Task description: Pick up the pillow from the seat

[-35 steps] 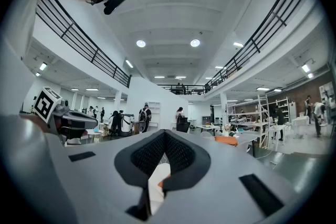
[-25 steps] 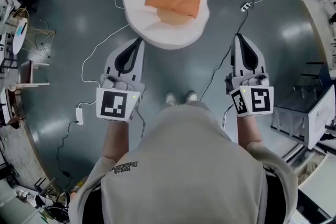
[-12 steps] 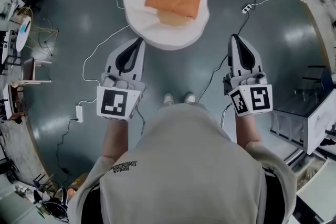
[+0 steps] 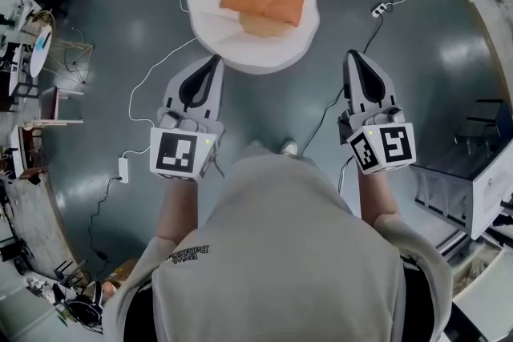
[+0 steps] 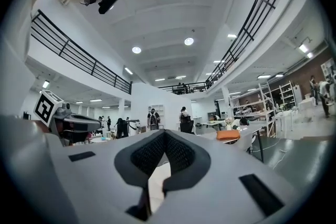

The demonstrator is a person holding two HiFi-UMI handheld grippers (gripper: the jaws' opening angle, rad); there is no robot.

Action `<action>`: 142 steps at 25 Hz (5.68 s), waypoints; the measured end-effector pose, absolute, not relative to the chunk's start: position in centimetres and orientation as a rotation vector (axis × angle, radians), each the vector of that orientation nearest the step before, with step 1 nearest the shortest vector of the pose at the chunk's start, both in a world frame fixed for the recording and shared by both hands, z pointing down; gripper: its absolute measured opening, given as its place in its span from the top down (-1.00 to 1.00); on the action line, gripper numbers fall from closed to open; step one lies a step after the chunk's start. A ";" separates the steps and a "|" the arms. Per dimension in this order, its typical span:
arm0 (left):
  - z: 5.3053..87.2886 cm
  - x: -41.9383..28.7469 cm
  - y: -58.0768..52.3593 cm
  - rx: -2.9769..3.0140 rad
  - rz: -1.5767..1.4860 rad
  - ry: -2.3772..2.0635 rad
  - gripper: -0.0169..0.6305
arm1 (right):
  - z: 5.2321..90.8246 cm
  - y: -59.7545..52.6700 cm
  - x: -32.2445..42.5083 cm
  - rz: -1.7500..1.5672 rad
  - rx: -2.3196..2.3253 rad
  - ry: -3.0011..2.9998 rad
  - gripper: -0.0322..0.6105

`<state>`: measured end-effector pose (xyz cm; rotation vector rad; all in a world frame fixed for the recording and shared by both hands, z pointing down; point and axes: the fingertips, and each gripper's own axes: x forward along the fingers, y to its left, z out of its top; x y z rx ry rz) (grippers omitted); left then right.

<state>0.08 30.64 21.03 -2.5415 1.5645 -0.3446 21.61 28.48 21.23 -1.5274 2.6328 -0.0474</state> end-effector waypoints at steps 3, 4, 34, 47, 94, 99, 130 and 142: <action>21.2 1.1 30.9 -2.531 -0.364 1.549 0.92 | 21.1 29.1 22.7 -0.045 -1.520 2.619 0.87; 21.2 1.5 31.1 -2.530 -0.366 1.543 0.92 | 21.0 29.3 23.1 -0.042 -1.522 2.614 0.87; 25.5 -2.0 15.8 -2.637 -0.353 1.467 0.92 | 23.7 16.5 17.3 0.213 -1.637 2.713 0.87; 27.5 -10.5 1.5 -2.713 -0.352 1.509 0.92 | 25.7 1.6 9.9 0.095 -1.670 2.769 0.87; 30.2 -20.0 -22.5 -2.756 -0.450 1.599 0.91 | 28.4 -24.1 2.3 -0.094 -1.720 2.821 0.87; 31.6 -17.8 -24.4 -2.665 -0.591 1.569 0.91 | 30.6 -25.9 4.9 -0.147 -1.727 2.861 0.87; 63.0 -14.9 -42.7 -2.864 -0.942 1.648 0.13 | 63.0 -38.8 14.4 -0.853 -1.632 2.944 -0.32; 87.3 -18.9 -46.4 -2.854 -1.339 1.589 -0.02 | 86.3 -42.6 14.9 -1.074 -1.595 2.971 -0.50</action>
